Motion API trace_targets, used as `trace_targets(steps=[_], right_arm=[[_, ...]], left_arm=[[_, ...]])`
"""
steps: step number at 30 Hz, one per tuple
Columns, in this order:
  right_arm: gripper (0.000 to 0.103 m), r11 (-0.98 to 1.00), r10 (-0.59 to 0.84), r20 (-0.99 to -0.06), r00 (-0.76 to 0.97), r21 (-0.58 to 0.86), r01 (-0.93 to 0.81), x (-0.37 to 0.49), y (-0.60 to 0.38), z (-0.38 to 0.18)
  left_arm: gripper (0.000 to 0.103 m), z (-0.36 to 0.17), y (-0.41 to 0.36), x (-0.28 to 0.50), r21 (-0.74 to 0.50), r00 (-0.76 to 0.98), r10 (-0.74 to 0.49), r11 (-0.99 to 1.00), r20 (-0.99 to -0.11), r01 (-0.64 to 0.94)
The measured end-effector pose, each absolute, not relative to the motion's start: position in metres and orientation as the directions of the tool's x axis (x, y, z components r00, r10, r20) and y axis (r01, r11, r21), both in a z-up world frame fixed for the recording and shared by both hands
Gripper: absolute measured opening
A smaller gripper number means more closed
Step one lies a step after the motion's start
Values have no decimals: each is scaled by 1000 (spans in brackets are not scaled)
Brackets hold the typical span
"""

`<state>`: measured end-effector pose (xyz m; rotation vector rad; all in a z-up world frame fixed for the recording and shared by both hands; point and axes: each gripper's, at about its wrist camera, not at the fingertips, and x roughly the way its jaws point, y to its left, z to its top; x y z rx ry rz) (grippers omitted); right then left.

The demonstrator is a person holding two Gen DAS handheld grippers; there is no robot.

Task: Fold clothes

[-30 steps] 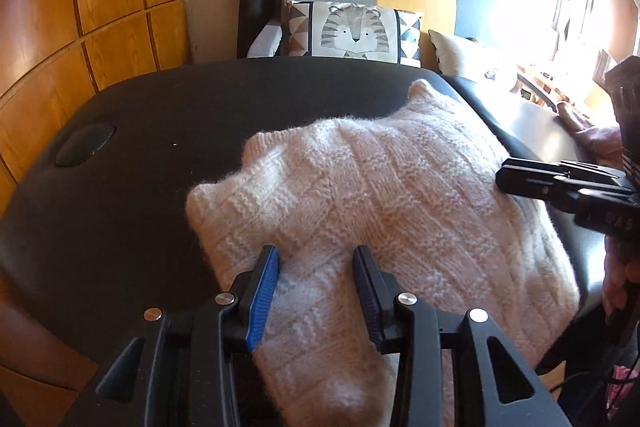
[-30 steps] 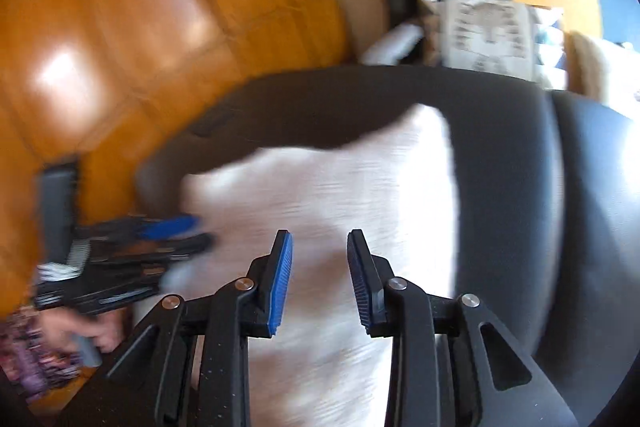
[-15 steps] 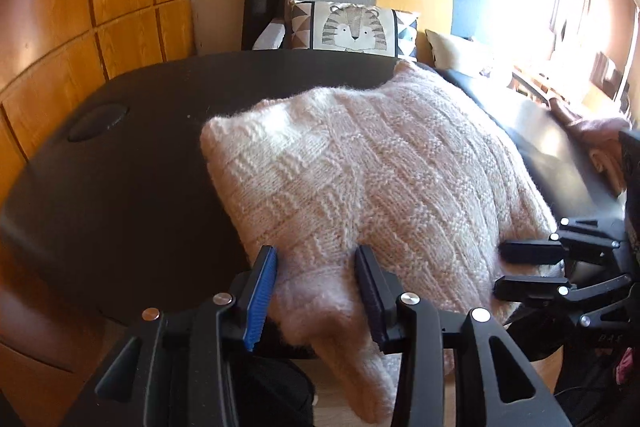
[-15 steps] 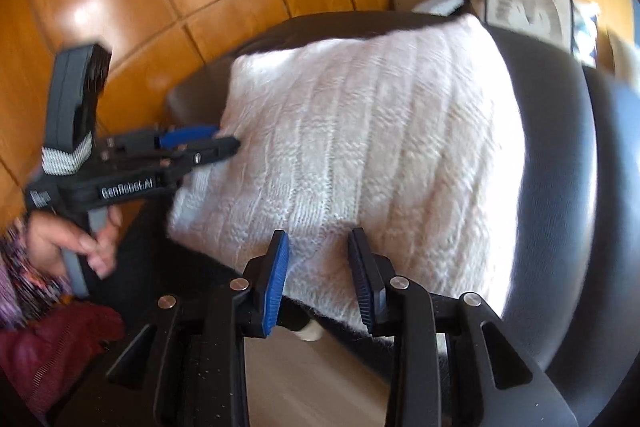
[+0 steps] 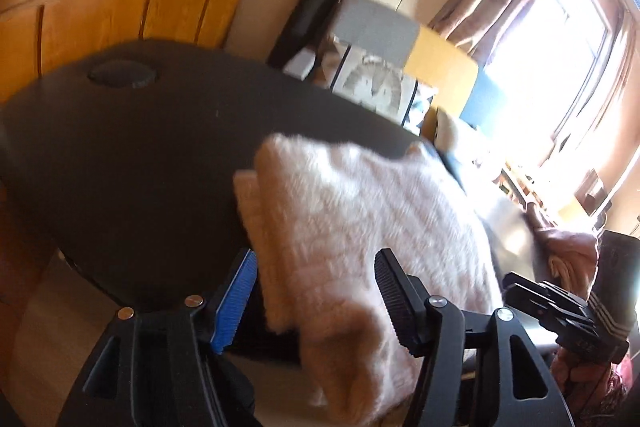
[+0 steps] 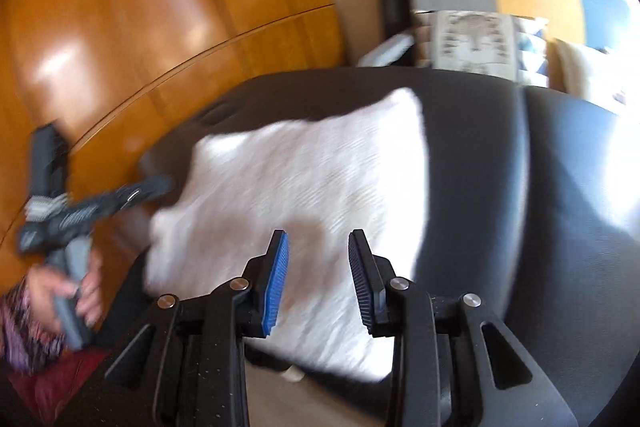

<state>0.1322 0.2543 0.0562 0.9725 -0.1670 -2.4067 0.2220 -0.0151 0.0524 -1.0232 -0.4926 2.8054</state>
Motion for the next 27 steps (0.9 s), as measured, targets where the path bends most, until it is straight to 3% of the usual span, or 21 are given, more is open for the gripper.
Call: trace_targets(steps=[4,10,14,17,18,20,22,25,27], right_arm=[[34,-827,-560,-591,-581,361,430,96,249,62],[34,-831,-527,-686,-502,292,473,73,226,47],[34,-841,-500,-689,-525,240,485,77,224,37],[34,-844,-492,-687,-535,224,488,83,222,35],[34,-840,-504,-681,-531,245,484,83,226,38],[39,-822,-556,-644,-525,332,463,85,240,48],[50,-805,-592,-597,-542,404,434,86,256,58],[63,-803,-596,-575,-561,432,410,81,273,65],[63,-809,-587,-602,-541,435,395,71,277,62]], left_arm=[[63,57,16,210,-169,-758,154,-984,-633,-59],[63,27,43,188,19,-658,59,-994,-751,-111],[65,20,31,190,-47,-662,107,-993,-742,-107],[83,13,21,183,-95,-639,117,-993,-761,-68],[86,10,12,180,-174,-622,162,-984,-766,-42],[85,6,-10,175,-357,-590,278,-934,-758,19],[83,3,-33,176,-505,-599,358,-859,-717,91],[81,9,-54,177,-565,-635,373,-816,-676,122],[81,12,-59,172,-557,-630,376,-823,-679,109]])
